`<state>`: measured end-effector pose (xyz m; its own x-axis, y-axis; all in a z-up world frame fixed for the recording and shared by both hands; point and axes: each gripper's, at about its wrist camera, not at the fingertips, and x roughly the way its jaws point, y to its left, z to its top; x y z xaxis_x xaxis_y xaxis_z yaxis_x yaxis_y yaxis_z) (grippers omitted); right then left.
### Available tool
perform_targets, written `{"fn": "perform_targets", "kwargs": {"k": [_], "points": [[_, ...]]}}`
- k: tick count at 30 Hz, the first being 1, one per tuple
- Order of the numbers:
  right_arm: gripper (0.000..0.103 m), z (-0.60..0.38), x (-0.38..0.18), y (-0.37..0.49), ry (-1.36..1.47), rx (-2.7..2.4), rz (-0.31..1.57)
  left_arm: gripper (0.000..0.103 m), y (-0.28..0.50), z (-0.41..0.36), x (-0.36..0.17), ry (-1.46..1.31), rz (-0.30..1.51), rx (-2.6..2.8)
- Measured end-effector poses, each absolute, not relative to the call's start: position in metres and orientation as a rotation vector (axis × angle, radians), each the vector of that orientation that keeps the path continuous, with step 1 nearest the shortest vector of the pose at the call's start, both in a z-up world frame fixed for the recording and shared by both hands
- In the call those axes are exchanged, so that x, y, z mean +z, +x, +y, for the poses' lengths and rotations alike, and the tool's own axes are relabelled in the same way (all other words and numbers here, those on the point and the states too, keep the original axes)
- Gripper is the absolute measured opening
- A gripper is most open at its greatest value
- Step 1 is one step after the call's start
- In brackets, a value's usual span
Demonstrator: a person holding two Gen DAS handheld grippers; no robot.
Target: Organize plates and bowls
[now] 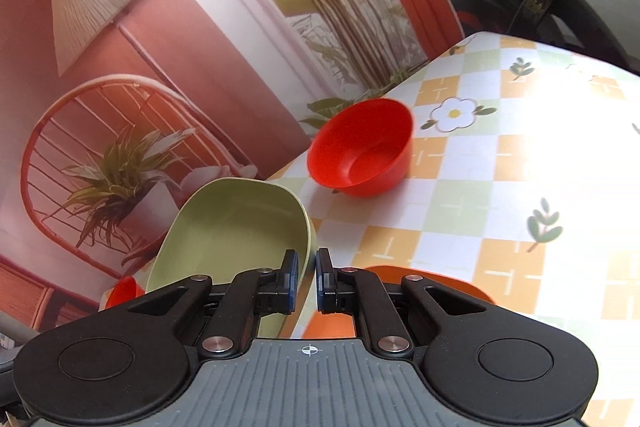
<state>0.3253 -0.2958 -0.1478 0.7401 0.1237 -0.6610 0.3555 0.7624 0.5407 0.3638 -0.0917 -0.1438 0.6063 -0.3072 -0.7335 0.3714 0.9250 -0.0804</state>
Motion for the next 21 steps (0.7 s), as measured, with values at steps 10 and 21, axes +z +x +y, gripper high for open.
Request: {"fn": "perform_targets", "kwargs": {"k": [10,21], "points": [[0.008,-0.324,-0.152,0.277,0.710,-0.159,0.712,0.011,0.334,-0.116,-0.144,0.103,0.822,-0.441],[0.008,-0.343,-0.166,0.238,0.706,-0.182,0.719,0.012,0.308,-0.137,-0.159,0.129,0.860,-0.492]]}}
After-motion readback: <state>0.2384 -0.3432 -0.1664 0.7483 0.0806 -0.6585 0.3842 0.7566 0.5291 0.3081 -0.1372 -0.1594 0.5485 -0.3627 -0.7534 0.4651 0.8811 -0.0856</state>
